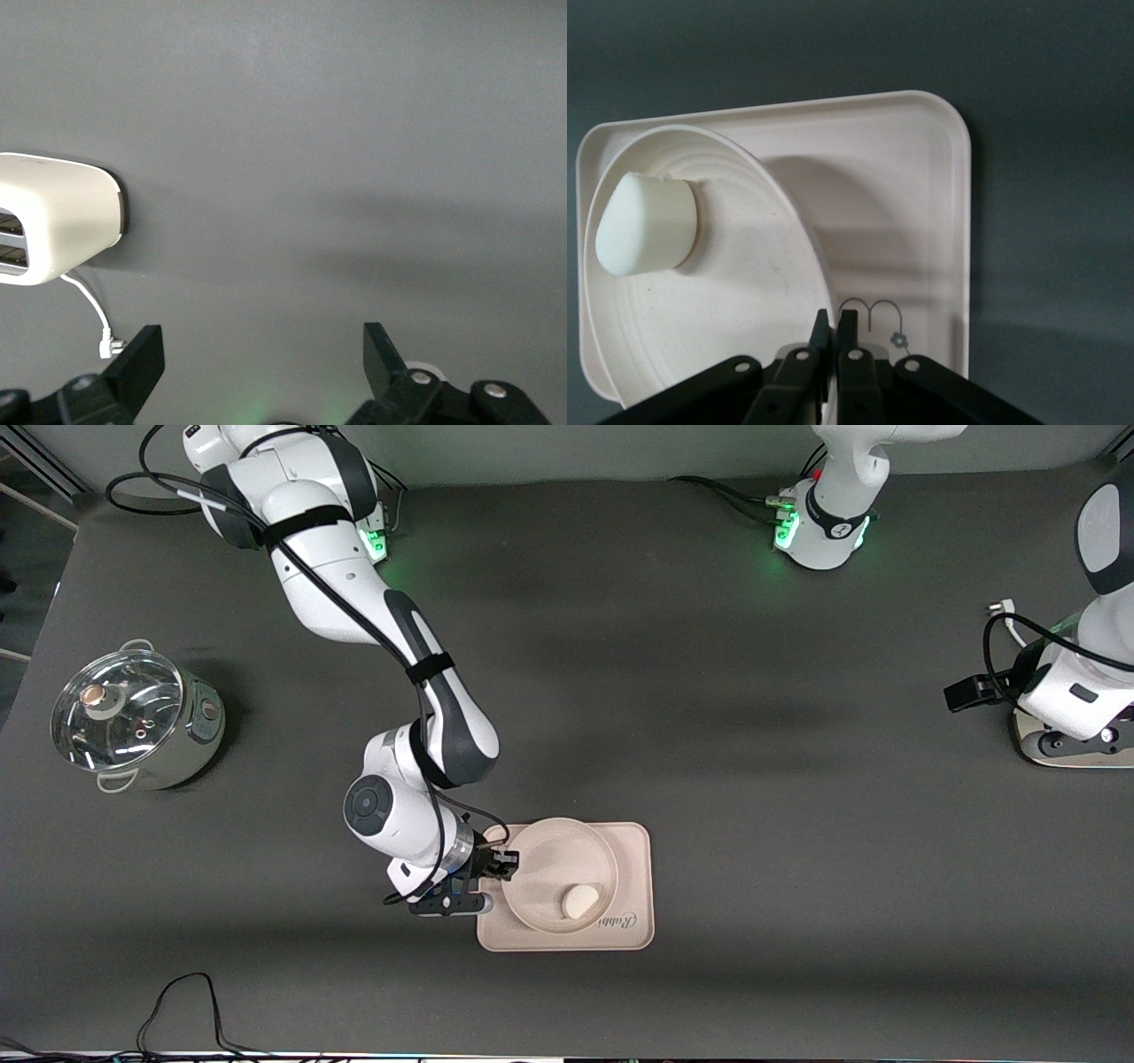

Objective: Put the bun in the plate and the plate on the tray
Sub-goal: 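Lower the plate onto the tray and open the right gripper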

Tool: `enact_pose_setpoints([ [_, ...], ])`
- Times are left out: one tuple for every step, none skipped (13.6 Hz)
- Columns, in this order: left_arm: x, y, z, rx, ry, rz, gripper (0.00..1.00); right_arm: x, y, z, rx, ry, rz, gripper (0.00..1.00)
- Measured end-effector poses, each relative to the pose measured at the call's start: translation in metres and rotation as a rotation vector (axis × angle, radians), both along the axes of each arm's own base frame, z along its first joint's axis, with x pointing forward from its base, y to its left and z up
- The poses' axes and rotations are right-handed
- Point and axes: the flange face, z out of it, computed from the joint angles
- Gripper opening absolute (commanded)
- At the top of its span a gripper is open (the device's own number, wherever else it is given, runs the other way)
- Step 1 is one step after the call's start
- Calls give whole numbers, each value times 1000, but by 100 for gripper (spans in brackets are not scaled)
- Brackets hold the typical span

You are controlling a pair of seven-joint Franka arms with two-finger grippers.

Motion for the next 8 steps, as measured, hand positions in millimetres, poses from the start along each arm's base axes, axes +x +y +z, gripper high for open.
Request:
enact_pose_setpoints([
  [0,0,-1,0,2,0,100,0,2,-7,2,-9,-1,47],
  [1,0,-3,0,5,0,100,0,8,-11,9,-16,2,98],
  [2,0,-4,1,7,0,100,1,12,-11,16,-25,4,100],
  [2,0,-5,1,8,0,100,4,13,-8,21,-34,5,100],
  [2,0,-5,1,8,0,100,6,13,-3,26,-42,5,100],
  [2,0,-4,1,7,0,100,9,13,3,31,-47,7,100],
  [2,0,-4,1,7,0,100,10,13,9,34,-42,11,100],
  [2,0,-4,1,6,0,100,12,13,17,36,-34,18,100],
])
